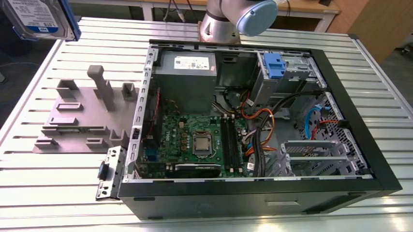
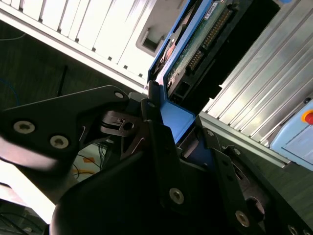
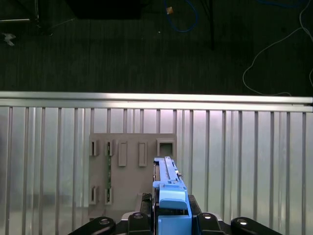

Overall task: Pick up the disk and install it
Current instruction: 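Pick up the disk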

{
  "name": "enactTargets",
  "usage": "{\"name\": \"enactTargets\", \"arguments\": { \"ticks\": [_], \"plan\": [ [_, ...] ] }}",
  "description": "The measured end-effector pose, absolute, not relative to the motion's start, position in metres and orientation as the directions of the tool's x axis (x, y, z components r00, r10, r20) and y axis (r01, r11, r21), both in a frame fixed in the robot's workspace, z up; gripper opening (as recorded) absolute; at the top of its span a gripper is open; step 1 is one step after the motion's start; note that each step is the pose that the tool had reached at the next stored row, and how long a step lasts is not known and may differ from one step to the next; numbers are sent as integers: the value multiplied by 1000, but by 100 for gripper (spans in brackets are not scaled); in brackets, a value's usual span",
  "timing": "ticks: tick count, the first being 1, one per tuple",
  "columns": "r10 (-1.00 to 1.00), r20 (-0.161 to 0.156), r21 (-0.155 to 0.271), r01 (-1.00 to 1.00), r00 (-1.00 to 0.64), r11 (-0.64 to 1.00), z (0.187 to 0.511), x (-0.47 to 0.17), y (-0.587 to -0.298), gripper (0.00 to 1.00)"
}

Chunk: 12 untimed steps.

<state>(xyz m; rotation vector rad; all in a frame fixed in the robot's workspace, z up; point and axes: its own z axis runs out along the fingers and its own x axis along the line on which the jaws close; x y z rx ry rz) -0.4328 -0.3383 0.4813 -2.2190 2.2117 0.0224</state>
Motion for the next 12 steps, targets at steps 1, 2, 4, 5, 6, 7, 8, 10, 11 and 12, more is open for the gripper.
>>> {"name": "enactTargets", "arguments": {
  "ticks": [1, 2, 4, 5, 6, 7, 8, 10, 11, 12],
  "plan": [
    [-1000, -16, 4, -1000, 3, -3, 481, -432, -338, 36],
    [-1000, -16, 4, -1000, 3, -3, 481, -432, -338, 36],
    [-1000, -16, 4, -1000, 3, -3, 481, -431, -338, 36],
    [-1000, -16, 4, -1000, 3, -3, 481, -431, -338, 36],
    [-1000, -16, 4, -1000, 3, -3, 481, -431, -338, 36],
    [-1000, -16, 4, -1000, 3, -3, 482, -431, -338, 36],
    [-1000, -16, 4, -1000, 3, -3, 482, -431, -338, 36],
    [-1000, -16, 4, -1000, 3, -3, 484, -431, -338, 36],
    [-1000, -16, 4, -1000, 3, -3, 485, -431, -338, 36],
    [-1000, -16, 4, -1000, 3, -3, 487, -431, -338, 36]
  ]
}}
